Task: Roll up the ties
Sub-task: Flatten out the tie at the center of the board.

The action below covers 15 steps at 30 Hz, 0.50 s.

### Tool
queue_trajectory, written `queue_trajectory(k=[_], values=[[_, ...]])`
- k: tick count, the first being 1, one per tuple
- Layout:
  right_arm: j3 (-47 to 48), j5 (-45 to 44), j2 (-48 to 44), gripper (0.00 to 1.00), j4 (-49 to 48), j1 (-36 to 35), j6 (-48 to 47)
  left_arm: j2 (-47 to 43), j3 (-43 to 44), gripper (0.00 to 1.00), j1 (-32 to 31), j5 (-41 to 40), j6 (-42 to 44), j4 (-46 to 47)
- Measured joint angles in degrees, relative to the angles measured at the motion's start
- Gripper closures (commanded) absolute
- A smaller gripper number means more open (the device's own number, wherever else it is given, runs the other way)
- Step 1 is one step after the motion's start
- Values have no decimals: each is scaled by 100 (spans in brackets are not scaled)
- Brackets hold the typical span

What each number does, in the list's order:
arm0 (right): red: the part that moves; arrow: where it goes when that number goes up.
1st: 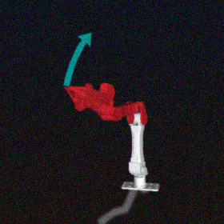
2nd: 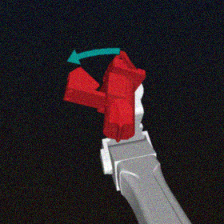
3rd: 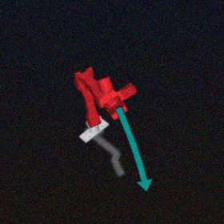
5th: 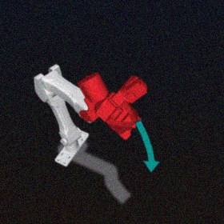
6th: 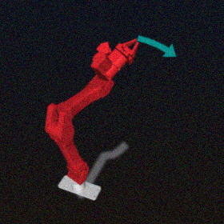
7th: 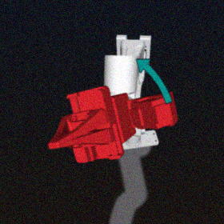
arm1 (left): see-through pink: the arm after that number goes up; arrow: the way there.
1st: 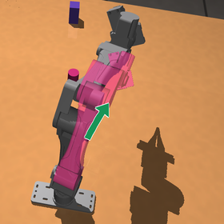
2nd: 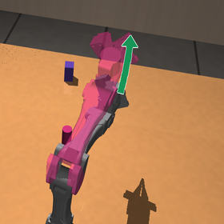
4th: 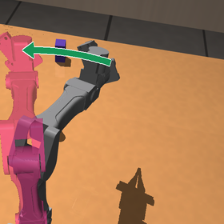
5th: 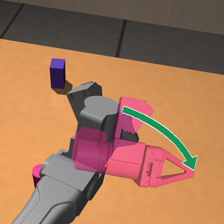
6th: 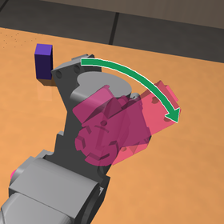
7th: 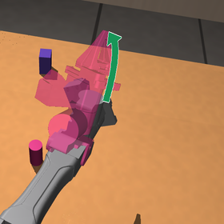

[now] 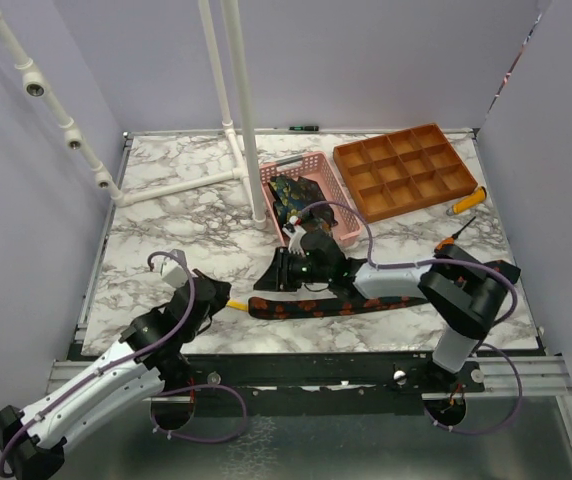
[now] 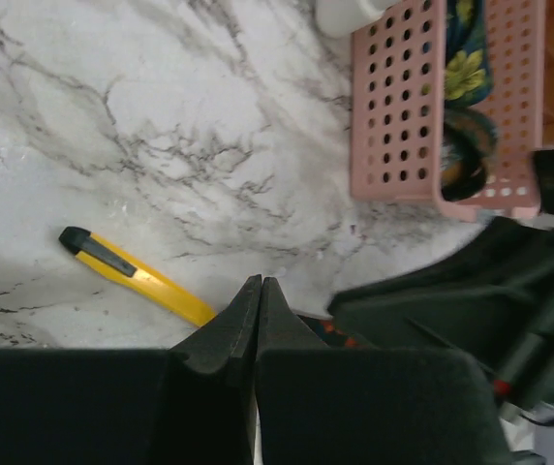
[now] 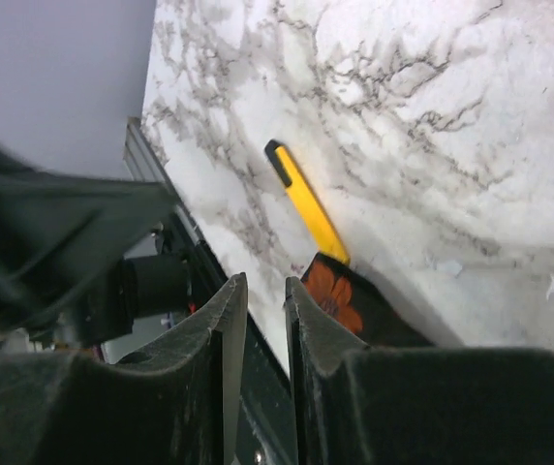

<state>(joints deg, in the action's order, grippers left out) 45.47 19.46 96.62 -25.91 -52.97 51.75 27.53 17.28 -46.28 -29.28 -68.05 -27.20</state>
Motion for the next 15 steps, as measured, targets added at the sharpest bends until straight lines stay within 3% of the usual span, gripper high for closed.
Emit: queue_trajectory(k=[5,15], values=[[531,96,1001,77,-177,-240,227,-337,699,100,9,-144,83,-468],[560,234,2052,79,-1078,-669,881,-422,748,100,9,-186,136,-911]])
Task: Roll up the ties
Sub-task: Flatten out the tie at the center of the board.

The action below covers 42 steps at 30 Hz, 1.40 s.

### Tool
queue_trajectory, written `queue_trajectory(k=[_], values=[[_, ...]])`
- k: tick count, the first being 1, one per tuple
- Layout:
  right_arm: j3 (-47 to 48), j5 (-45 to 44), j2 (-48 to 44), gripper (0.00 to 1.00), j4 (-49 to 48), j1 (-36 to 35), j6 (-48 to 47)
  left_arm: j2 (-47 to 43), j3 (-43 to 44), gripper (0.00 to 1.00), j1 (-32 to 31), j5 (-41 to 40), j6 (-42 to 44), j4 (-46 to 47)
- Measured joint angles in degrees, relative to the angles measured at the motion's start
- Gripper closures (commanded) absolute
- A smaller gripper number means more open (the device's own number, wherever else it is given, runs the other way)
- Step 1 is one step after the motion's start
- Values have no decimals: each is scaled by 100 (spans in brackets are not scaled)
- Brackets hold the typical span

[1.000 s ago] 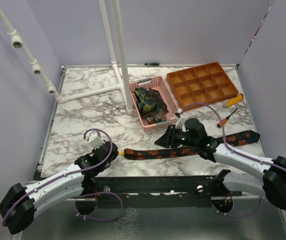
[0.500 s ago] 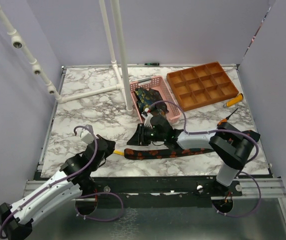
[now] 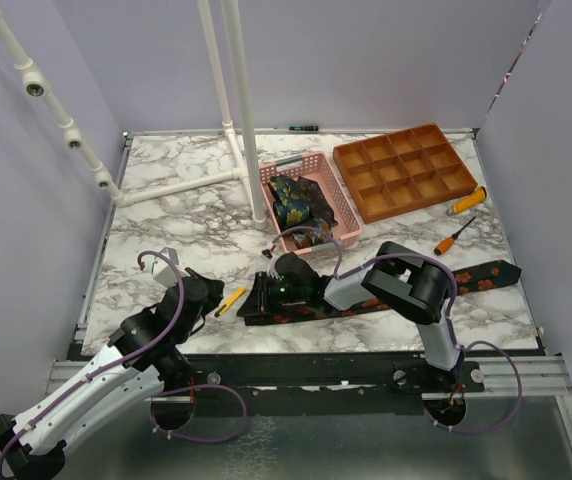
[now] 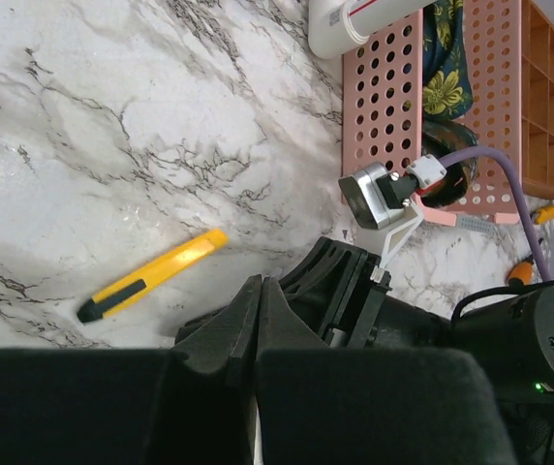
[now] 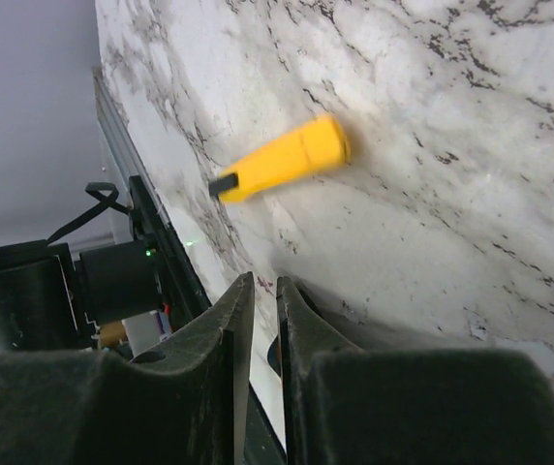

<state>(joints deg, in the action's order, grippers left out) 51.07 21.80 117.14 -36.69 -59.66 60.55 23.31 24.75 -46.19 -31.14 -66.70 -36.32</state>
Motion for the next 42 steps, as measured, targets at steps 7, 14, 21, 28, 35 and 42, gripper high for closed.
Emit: queue_trajectory(k=[7,14,21,28,35,42], values=[[-146,-94,-109,71,-219,-96,-68,0,0,100,0,2,35,0],[-149,-310,-1130,70,361,-114,-527,-33,0,99,0,2,35,-2],[-142,-264,-1303,76,369,-114,-662,-72,-4,99,0,4,33,0],[-157,-39,-306,78,308,-227,-555,0,-13,98,0,22,37,2],[-4,63,-153,77,315,-391,-643,63,-17,98,0,50,61,7],[-273,-181,-732,60,732,-411,-859,63,-37,81,-7,79,111,22]])
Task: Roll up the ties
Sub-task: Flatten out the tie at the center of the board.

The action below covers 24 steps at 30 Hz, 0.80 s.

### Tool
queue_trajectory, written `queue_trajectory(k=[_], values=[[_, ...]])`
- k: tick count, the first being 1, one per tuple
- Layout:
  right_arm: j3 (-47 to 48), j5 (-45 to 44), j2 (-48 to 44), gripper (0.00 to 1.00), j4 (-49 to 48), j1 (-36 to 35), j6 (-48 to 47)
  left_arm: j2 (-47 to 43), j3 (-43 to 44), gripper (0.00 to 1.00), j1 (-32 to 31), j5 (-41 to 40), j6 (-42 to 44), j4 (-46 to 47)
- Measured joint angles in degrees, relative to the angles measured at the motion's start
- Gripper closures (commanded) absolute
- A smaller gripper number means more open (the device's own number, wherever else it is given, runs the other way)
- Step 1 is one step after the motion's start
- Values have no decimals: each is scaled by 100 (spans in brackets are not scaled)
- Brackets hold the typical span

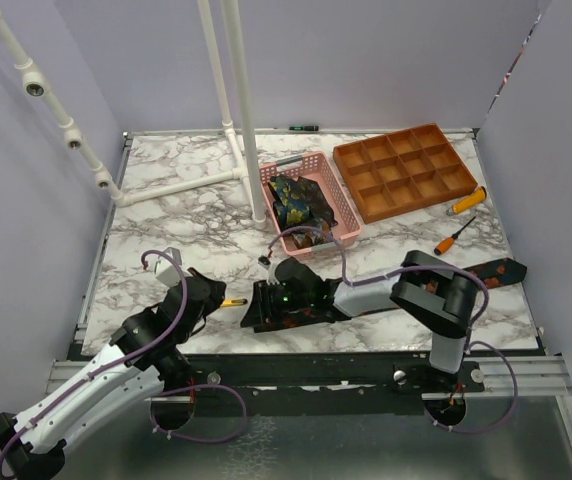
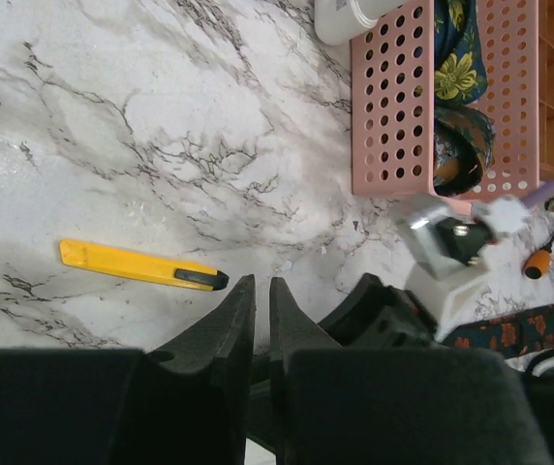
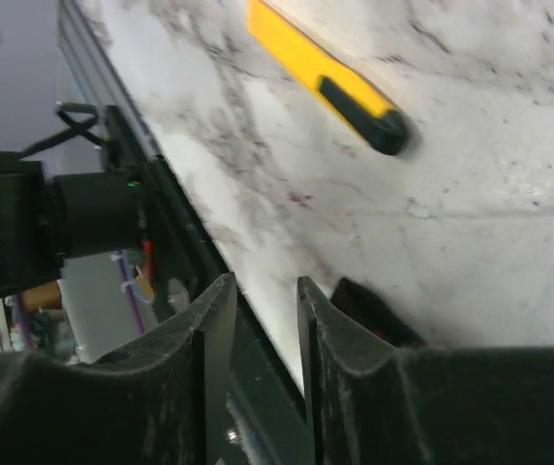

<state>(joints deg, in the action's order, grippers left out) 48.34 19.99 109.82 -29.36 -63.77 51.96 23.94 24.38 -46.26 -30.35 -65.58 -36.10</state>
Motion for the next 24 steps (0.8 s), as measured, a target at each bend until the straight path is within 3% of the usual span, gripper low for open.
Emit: queue_trajectory(k=[3,5,10,14,24], values=[[15,-245,-632,56,439,0,-236,24,-13,67,0,59,68,33],[116,-468,-1165,57,780,-2,-455,166,-15,62,0,173,175,140],[321,-1322,-2223,71,1609,-2,-929,916,-131,61,-44,723,315,658],[254,-1843,-2433,75,2367,-2,-1202,1281,-525,61,-299,1078,208,1051],[-651,-2398,-2422,61,3506,-4,-1104,1300,-1161,57,-767,1624,-407,1722]])
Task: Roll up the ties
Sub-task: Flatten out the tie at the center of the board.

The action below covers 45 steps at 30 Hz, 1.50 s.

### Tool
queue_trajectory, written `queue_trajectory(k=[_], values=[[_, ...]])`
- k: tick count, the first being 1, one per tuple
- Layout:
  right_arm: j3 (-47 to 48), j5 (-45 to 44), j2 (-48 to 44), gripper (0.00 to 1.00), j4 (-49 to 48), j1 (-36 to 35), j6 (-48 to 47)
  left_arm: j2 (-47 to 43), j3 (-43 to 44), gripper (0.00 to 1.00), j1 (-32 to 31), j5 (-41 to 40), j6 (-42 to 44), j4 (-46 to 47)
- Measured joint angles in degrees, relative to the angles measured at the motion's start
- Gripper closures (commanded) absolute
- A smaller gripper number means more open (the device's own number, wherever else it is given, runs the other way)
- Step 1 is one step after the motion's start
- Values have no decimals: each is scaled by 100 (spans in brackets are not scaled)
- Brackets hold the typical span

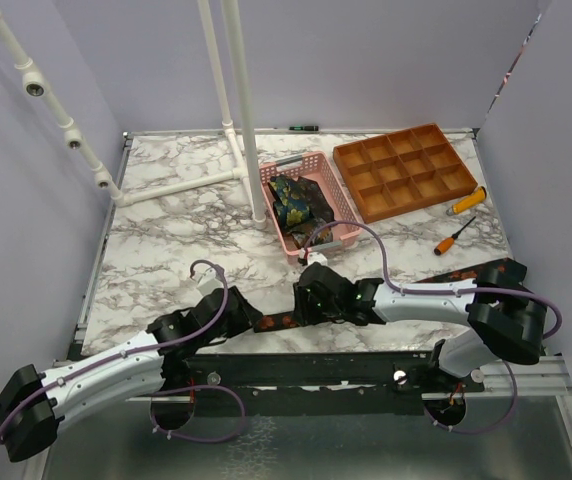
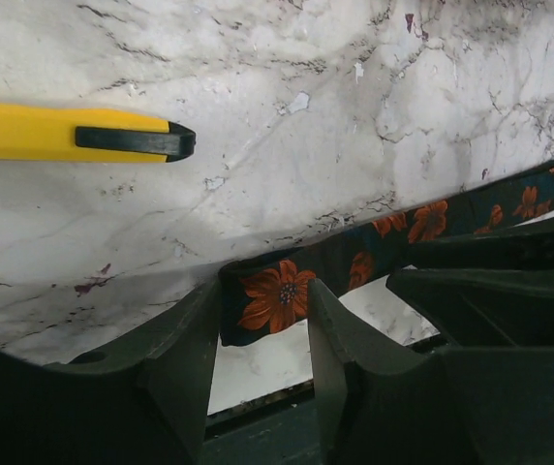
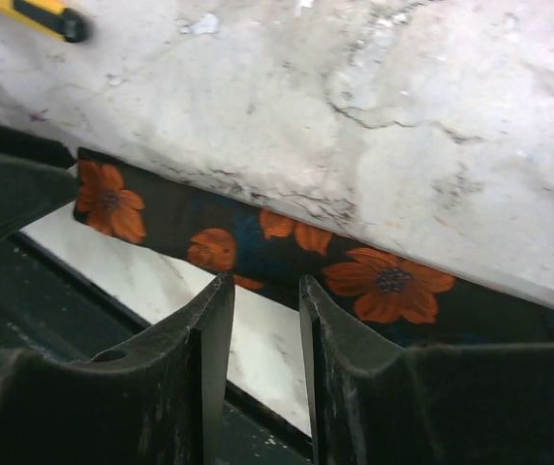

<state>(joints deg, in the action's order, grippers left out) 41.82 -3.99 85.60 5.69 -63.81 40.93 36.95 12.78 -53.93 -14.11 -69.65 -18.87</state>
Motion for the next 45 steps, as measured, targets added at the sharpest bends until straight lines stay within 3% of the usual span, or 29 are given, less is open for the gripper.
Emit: queue_trajectory(k=[10,19,24,45], values=[[0,-761,-11,61,636,-44,258,339,-332,60,-50,313,-181,721],[350,-1257,330,80,1023,-396,345,245,-529,60,-57,328,-212,992],[396,-1451,376,100,1123,-584,501,92,-595,59,-57,326,-216,1005],[-72,-1541,-516,100,1547,-859,789,-439,-509,51,-57,74,-92,278]])
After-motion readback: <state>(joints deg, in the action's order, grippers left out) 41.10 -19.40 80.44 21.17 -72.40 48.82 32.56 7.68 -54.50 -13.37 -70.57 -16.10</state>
